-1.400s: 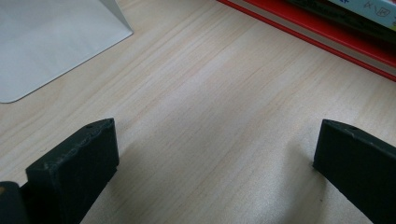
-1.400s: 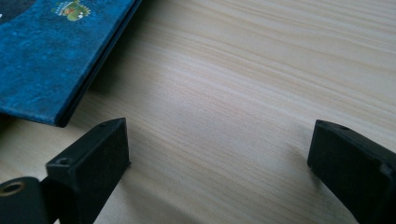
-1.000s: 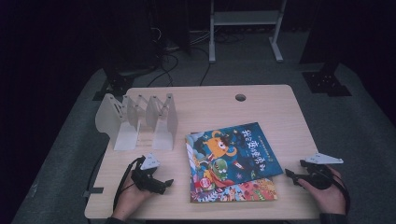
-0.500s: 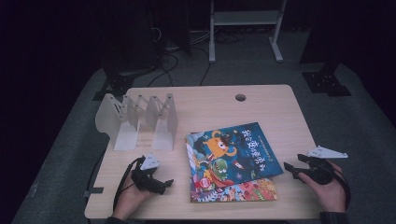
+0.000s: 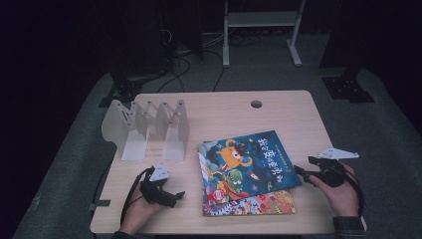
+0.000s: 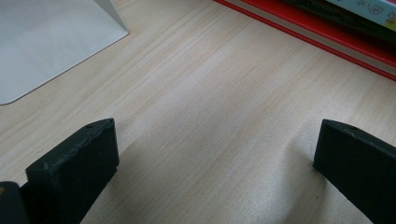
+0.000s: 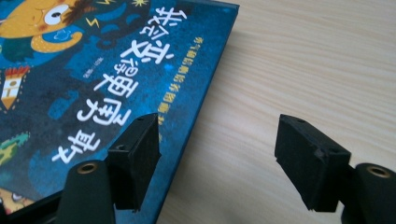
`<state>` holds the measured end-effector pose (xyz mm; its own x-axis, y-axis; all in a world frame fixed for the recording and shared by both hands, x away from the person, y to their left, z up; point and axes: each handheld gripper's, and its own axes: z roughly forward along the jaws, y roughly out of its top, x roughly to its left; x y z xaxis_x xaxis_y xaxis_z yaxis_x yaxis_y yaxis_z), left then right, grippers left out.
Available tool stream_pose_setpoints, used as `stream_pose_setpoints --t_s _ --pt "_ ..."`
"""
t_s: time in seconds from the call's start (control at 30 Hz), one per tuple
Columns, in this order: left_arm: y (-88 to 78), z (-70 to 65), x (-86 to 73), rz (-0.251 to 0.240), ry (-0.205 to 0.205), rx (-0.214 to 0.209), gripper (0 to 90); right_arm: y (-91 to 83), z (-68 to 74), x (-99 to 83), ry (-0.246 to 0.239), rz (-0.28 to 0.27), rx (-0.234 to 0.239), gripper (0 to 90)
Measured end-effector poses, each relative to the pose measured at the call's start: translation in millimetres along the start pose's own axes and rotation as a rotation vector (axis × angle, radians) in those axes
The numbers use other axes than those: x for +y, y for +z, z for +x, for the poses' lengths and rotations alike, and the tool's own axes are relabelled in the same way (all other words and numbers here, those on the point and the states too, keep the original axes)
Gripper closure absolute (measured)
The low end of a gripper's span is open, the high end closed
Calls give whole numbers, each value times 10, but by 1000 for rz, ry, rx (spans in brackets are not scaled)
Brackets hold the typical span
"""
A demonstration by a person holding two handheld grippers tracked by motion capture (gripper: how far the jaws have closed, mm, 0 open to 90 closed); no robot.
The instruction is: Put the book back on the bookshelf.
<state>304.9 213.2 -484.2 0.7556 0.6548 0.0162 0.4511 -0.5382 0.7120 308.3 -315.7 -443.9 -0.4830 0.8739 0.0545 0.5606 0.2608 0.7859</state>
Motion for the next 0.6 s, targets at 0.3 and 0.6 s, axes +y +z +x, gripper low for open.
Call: stream_pose_setpoints --t_s 0.3,0.6 --pt "0 0 0 0 0 0 0 92 30 142 -6 -10 24 304" --pt "0 0 0 0 0 0 0 219 73 327 -32 8 33 325"
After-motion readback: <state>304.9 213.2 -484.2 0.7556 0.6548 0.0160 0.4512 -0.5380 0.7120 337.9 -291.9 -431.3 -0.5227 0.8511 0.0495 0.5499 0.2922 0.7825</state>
